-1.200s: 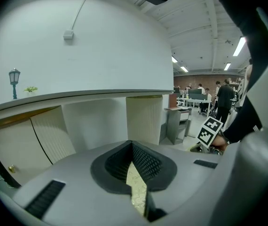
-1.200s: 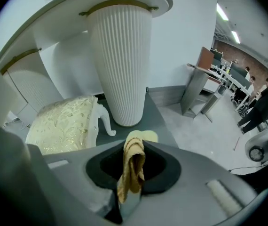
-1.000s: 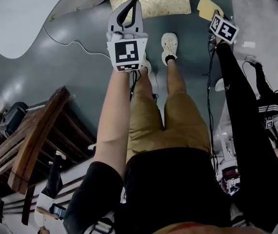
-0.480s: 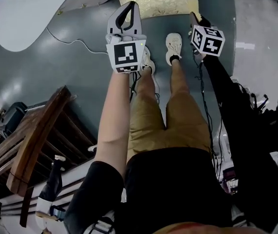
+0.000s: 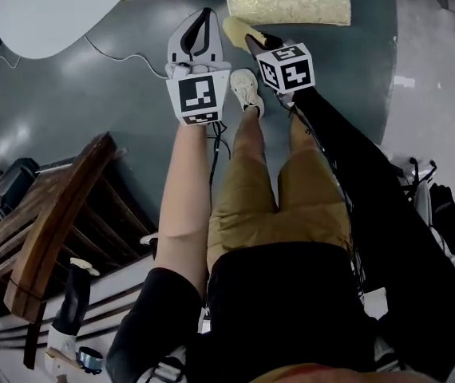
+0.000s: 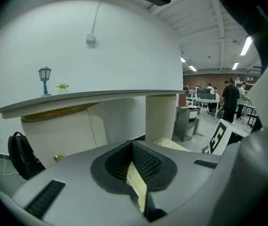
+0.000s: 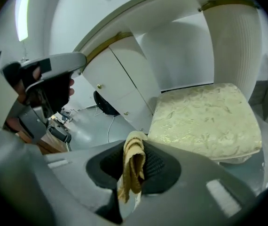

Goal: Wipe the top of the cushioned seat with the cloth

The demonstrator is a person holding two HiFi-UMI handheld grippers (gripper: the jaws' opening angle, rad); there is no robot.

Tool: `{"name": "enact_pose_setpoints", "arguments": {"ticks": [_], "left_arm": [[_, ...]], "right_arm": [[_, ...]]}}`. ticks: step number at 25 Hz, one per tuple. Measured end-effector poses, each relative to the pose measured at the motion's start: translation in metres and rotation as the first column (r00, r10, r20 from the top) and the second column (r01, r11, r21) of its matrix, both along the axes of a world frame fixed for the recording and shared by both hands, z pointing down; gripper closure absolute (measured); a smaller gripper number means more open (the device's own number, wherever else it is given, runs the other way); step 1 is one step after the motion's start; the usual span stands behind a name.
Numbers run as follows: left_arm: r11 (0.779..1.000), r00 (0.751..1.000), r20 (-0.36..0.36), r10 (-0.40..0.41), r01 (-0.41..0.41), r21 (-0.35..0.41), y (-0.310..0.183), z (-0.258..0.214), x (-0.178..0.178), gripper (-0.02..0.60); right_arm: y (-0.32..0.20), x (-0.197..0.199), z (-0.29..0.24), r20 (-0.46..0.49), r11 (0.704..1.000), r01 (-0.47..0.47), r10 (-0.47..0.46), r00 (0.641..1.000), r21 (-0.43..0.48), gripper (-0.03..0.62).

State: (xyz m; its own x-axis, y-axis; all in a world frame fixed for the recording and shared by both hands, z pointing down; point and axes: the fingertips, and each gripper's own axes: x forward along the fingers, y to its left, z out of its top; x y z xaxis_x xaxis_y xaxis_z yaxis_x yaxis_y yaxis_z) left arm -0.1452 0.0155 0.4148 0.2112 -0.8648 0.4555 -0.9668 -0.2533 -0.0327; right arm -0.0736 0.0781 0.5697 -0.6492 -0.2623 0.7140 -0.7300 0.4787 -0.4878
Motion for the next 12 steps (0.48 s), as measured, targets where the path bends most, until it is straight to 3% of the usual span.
{"name": "enact_pose_setpoints", "arguments": {"ticks": [6,12], "left_arm": [[1.000,1.000,-0.002,-0.025,0.025,-0.009,0.007,0.009,-0.019,0.575],[1.000,1.000,-0.022,-0.010,0.010,-0.013,0.001,0.012,-0.003,0.575]], "right_arm": [[-0.016,-0.019,0.042,-0.097,0.999,0.011,-0.014,0.995,-0.032,0.537],[-0.045,0.054,0.054,-0.171,0.992,-0.125,0.117,0.978,-0.036,0.537]]}}
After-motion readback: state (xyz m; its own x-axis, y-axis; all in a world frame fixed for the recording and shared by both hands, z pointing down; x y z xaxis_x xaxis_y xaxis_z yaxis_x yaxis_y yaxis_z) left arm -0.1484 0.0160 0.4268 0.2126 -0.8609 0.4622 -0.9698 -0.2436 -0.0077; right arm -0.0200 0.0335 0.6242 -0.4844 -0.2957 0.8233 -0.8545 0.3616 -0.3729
